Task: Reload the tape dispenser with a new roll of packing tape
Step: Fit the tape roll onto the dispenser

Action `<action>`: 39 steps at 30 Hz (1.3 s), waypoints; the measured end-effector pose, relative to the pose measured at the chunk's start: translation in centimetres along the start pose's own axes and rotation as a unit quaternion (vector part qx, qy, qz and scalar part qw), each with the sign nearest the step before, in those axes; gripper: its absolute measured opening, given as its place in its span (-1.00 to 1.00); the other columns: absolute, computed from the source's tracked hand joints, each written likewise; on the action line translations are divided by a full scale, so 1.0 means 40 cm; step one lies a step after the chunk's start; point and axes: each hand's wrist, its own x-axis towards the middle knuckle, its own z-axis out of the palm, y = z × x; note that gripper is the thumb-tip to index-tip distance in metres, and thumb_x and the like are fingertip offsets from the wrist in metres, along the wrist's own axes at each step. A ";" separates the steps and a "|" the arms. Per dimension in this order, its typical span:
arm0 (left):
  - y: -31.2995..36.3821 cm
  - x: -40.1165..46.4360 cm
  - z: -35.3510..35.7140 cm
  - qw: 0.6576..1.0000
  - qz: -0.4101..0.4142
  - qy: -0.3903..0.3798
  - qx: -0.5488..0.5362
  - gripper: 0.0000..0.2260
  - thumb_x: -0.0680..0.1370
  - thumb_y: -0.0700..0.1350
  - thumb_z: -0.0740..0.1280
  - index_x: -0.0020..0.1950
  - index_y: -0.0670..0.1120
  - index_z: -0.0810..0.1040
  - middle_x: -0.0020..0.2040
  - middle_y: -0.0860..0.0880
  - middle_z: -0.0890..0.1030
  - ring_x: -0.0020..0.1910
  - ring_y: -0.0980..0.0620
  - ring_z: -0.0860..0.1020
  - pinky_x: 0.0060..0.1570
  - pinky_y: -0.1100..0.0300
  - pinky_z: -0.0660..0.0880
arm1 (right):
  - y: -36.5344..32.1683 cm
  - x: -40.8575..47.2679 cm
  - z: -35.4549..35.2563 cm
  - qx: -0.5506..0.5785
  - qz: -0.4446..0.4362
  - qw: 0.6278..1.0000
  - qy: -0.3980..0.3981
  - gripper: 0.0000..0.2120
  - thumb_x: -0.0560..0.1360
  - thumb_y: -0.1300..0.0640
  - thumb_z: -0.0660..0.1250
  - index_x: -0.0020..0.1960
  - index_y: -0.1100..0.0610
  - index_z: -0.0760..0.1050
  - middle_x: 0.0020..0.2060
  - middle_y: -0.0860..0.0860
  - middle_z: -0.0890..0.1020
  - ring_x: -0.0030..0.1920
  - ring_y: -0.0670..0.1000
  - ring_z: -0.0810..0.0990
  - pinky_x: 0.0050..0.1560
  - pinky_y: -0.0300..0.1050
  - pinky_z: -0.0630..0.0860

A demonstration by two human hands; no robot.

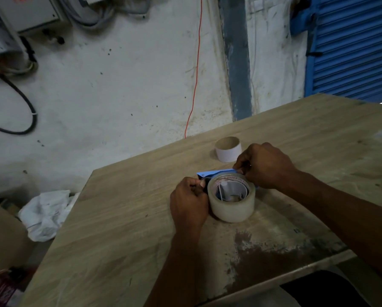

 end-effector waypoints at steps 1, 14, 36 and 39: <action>0.006 0.001 -0.003 1.000 -0.014 -0.007 -0.003 -0.95 0.53 -0.09 0.42 -0.11 0.00 0.68 -0.12 -0.01 0.74 -0.08 -0.08 0.68 -0.10 0.00 0.60 | -0.001 -0.002 -0.001 -0.002 -0.001 1.000 0.001 -0.88 0.46 0.05 0.52 -0.03 -0.14 0.73 -0.05 -0.06 0.73 -0.10 0.00 0.66 -0.13 -0.12 0.57; -0.038 0.024 -0.052 0.994 0.063 -0.073 -0.054 -0.86 0.49 -0.18 0.38 -0.12 0.01 0.72 -0.18 0.12 0.72 -0.17 0.15 0.68 -0.09 0.07 0.64 | -0.052 -0.014 -0.060 0.000 0.001 0.998 -0.057 -0.79 0.45 -0.18 0.50 0.03 -0.13 0.70 0.02 -0.08 0.73 -0.02 -0.04 0.67 0.08 -0.01 0.63; -0.037 0.069 -0.092 0.985 0.084 -0.100 -0.115 -0.95 0.56 -0.09 0.48 -0.09 -0.02 0.68 -0.12 0.08 0.69 -0.18 0.14 0.64 -0.16 0.17 0.59 | -0.141 -0.065 -0.008 -0.042 -0.064 0.986 -0.151 0.02 0.10 -0.49 0.53 0.45 -0.09 0.37 0.30 -0.06 0.46 0.30 0.06 0.40 0.25 0.05 0.49; -0.037 0.068 -0.103 0.989 0.118 -0.065 -0.065 -0.91 0.60 -0.12 0.44 -0.07 0.04 0.61 -0.10 0.11 0.65 -0.15 0.20 0.61 -0.16 0.31 0.50 | -0.141 -0.060 -0.011 -0.052 -0.062 0.985 -0.152 0.03 0.11 -0.47 0.54 0.46 -0.07 0.36 0.29 -0.06 0.47 0.29 0.06 0.42 0.25 0.08 0.51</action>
